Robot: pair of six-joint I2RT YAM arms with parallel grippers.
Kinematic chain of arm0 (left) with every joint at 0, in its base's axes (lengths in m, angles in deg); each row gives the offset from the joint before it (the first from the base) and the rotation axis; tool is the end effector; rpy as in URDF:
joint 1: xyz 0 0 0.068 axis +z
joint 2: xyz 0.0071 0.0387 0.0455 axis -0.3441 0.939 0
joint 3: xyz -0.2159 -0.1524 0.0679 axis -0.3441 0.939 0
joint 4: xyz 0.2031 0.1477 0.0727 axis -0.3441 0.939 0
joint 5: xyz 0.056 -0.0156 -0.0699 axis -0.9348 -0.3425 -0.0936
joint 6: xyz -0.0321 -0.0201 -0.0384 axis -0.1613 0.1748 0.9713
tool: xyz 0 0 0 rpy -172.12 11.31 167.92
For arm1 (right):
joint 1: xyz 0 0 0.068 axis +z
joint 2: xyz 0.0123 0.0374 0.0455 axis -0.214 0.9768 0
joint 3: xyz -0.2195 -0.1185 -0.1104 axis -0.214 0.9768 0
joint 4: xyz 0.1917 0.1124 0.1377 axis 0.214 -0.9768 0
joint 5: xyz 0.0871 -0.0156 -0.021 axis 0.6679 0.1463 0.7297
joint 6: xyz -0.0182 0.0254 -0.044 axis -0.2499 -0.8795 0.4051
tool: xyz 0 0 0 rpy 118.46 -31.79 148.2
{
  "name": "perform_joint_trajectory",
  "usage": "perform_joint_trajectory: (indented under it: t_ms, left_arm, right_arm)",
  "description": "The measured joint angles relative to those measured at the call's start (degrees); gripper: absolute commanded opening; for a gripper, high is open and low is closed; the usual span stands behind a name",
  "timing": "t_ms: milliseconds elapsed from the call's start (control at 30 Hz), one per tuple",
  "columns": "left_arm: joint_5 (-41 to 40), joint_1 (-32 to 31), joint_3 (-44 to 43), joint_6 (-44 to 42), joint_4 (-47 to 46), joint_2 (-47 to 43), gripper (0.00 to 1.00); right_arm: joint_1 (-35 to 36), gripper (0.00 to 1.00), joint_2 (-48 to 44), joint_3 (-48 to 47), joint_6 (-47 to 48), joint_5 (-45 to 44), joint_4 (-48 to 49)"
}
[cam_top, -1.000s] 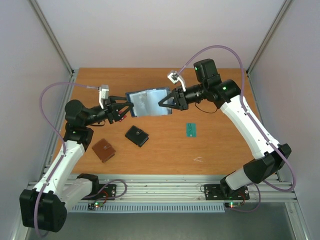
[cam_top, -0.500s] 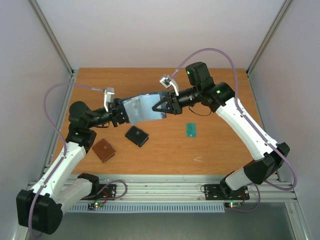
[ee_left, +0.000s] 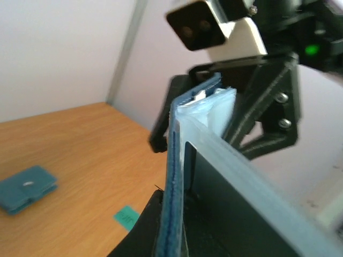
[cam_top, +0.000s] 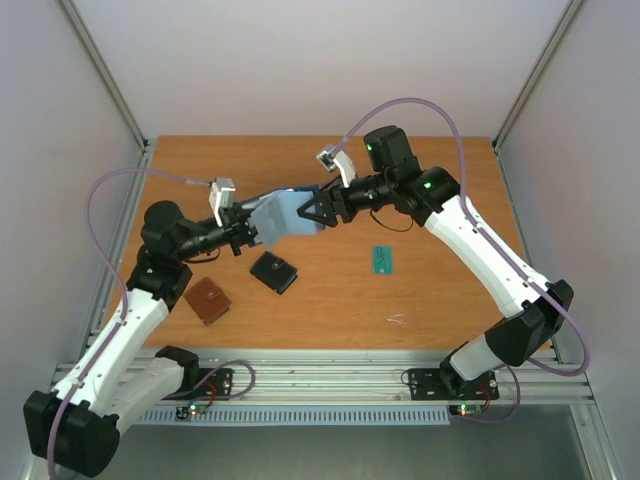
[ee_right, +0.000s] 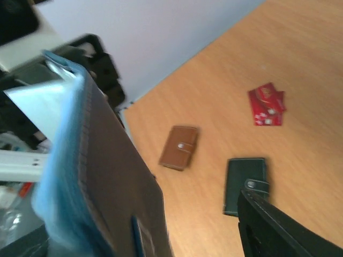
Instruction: Take the credit cards out of the card holder
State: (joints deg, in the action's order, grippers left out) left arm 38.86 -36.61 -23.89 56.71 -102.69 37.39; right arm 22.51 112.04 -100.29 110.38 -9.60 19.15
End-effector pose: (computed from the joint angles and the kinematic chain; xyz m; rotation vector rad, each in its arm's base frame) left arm 0.1898 -0.0853 0.3443 0.6648 1.5155 -1.2172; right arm 0.2512 0.2052 0.4108 -1.3885 1.6388 0.9646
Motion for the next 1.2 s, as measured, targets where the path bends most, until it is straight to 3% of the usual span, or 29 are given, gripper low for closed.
perform_joint_trajectory:
  t_ms: [133, 267, 400, 500, 600, 767, 933, 1200]
  left_arm:
    - [-16.63, -1.88, -4.0, -16.0, 14.64, -1.38, 0.0]
    - [-36.79, -4.24, -4.5, -41.24, 24.02, -0.81, 0.0]
    - [-48.81, -4.52, -3.87, -58.42, 28.89, 0.7, 0.0]
    - [-51.84, -4.55, -3.87, -62.55, 31.3, 0.79, 0.0]
    - [-49.68, -4.48, -4.33, -61.0, 34.05, 0.55, 0.0]
    - [-38.53, -3.89, -6.43, -47.47, 36.44, -0.2, 0.0]
    - [-30.05, -2.49, -7.65, -33.51, 36.37, -0.57, 0.0]
    - [-15.45, 0.31, -7.93, -19.04, 32.96, -0.59, 0.0]
  right_arm:
    - [0.0, 0.74, -0.37, 1.51, 0.37, -6.49, -1.55]
    - [0.0, 0.75, -0.37, 2.05, 0.5, -10.29, -3.74]
    - [0.0, 0.76, -0.37, 2.62, 0.37, -11.61, -3.87]
    - [0.02, 0.77, -0.37, 2.62, 0.28, -11.5, -3.72]
    - [0.0, 0.78, -0.35, 2.6, 0.31, -10.95, -3.72]
    - [0.02, 0.98, -0.35, 2.86, 0.46, -7.69, -2.95]
    - [1.68, 0.99, -0.39, 4.39, 0.74, -6.84, -1.64]
    - [3.02, 0.97, 0.28, 6.23, 0.79, -6.25, -0.17]
